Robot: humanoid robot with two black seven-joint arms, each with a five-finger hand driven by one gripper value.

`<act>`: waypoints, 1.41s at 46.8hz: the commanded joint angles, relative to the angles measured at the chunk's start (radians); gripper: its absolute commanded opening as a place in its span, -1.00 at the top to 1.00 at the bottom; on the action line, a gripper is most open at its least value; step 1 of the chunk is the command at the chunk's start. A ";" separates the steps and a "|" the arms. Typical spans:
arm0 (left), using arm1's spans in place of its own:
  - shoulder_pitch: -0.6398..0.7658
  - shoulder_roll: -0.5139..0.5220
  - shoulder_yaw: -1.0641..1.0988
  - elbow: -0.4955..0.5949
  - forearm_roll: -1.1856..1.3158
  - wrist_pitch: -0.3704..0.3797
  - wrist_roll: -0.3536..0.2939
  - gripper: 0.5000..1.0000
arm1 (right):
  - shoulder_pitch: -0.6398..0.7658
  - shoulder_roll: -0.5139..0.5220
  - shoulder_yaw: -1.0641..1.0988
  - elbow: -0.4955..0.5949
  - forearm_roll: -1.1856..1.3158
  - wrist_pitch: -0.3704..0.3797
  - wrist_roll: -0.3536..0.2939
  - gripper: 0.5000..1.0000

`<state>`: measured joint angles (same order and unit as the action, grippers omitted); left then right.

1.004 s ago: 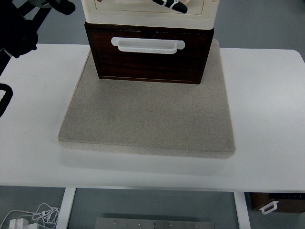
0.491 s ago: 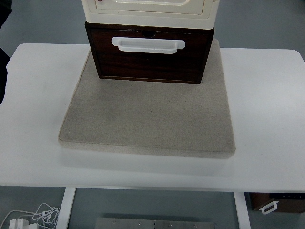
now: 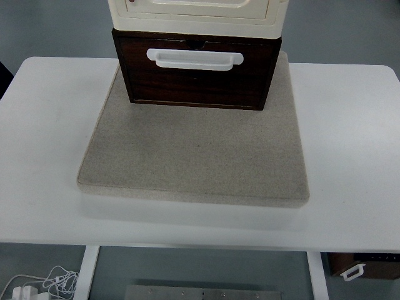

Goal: Close drawer under combined cabinet

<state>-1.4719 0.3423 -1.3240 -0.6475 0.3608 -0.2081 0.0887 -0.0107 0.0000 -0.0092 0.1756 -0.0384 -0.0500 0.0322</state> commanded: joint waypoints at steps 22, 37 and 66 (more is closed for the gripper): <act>0.044 0.026 0.006 0.359 -0.123 0.164 -0.027 -0.99 | 0.000 0.000 0.002 0.001 0.000 0.004 0.000 -0.81; 0.219 0.000 0.006 0.371 -0.295 0.142 -0.027 -0.99 | 0.000 0.000 0.000 0.001 0.000 0.004 0.000 -0.81; 0.432 -0.157 0.006 0.374 -0.353 -0.048 -0.087 -0.99 | -0.003 0.000 0.008 0.002 0.000 0.005 0.006 -0.81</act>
<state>-1.0533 0.2036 -1.3178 -0.2736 0.0215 -0.2375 0.0046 -0.0125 0.0000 -0.0012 0.1772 -0.0366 -0.0450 0.0380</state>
